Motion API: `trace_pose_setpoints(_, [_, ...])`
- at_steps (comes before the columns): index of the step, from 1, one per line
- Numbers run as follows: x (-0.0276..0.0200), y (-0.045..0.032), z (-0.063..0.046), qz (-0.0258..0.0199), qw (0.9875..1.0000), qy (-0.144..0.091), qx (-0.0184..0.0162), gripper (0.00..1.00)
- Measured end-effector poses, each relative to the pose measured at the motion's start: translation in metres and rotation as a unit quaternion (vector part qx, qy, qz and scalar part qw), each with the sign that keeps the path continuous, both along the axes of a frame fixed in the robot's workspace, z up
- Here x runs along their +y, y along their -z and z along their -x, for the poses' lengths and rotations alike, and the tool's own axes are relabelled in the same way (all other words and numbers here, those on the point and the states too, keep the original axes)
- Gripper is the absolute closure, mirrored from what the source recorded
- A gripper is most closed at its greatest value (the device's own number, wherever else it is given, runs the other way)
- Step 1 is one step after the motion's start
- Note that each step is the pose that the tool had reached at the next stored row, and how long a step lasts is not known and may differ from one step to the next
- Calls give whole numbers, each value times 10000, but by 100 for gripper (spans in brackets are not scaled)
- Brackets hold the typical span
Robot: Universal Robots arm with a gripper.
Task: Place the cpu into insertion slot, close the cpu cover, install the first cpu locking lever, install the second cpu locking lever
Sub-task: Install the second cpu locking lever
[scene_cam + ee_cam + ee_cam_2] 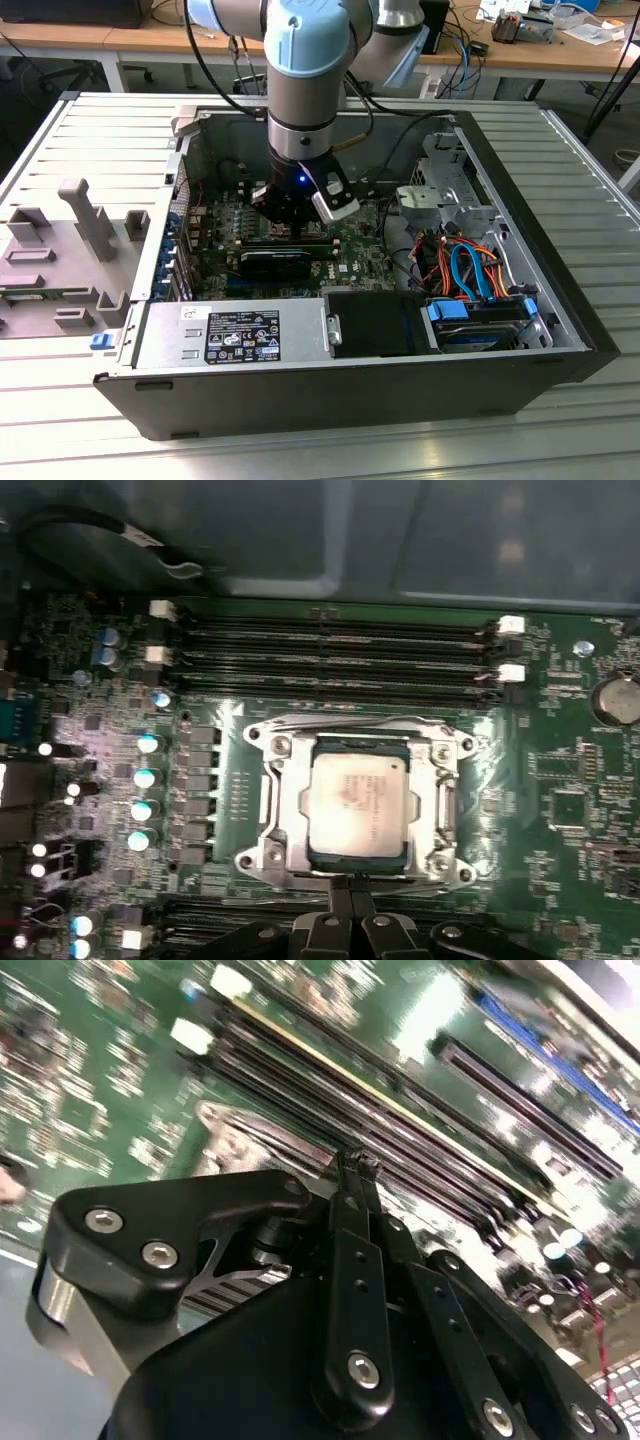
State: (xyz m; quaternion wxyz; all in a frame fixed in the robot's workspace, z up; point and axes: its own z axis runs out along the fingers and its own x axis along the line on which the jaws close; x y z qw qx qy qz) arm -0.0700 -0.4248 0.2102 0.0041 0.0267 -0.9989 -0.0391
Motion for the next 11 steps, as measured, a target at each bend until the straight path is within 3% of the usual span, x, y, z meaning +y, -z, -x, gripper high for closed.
trace_pose_setpoints(4, [0,8,245,-45,10000,1,-9,89])
trace_pose_setpoints(11, [-8,9,307,-46,10000,-48,-9,89])
